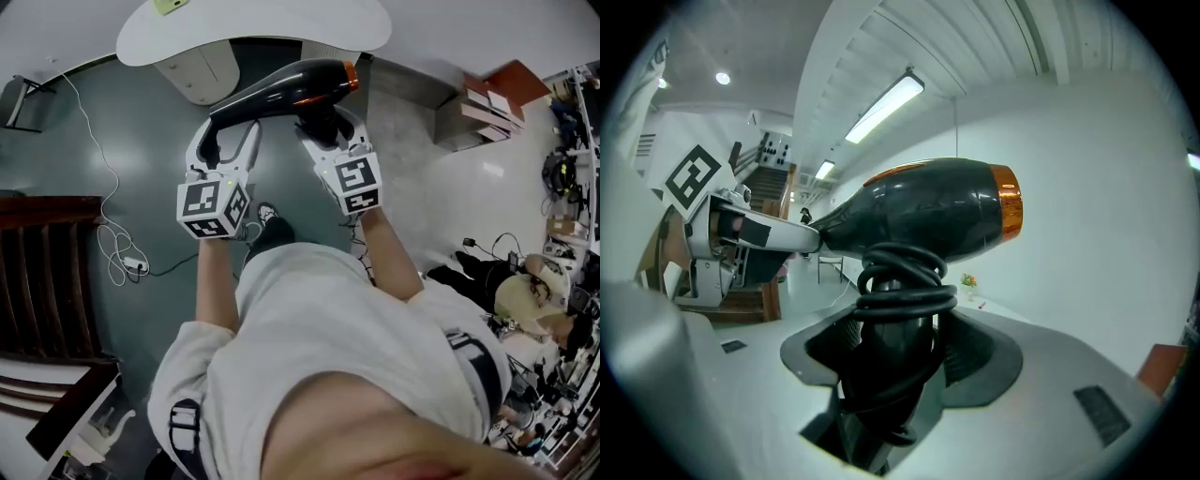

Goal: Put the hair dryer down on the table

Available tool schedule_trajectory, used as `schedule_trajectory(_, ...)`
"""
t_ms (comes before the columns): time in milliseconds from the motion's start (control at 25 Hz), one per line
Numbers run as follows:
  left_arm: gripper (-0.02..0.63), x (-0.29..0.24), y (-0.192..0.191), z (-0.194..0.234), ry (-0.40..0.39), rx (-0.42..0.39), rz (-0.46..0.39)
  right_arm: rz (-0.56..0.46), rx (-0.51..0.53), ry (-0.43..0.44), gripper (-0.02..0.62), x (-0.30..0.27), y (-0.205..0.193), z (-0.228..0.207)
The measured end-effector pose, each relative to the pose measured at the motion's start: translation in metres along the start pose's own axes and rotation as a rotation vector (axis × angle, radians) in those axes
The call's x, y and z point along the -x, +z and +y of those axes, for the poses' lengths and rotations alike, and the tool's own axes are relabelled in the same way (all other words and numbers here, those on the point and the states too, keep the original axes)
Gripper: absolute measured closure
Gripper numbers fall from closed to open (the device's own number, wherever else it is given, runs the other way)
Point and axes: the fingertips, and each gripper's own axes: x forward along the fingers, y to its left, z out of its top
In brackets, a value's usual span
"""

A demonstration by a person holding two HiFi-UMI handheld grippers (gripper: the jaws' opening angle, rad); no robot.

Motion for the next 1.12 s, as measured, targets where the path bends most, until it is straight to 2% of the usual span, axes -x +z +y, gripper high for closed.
schedule_trajectory(560,0.282,-0.038,0.02,0.094,-0.061,0.016,-0.009,0.014,0.027,-0.064,0.339,-0.092,0.031,0.01)
schedule_trajectory(800,0.282,-0.039,0.017,0.108,-0.059,0.037,-0.013,0.041,0.031,-0.052,0.339,-0.104,0.034,0.018)
schedule_trajectory(1120,0.282,-0.046,0.019,0.133,-0.034,0.049,-0.017,0.028,0.047,-0.031,0.339,-0.131,0.042,0.022)
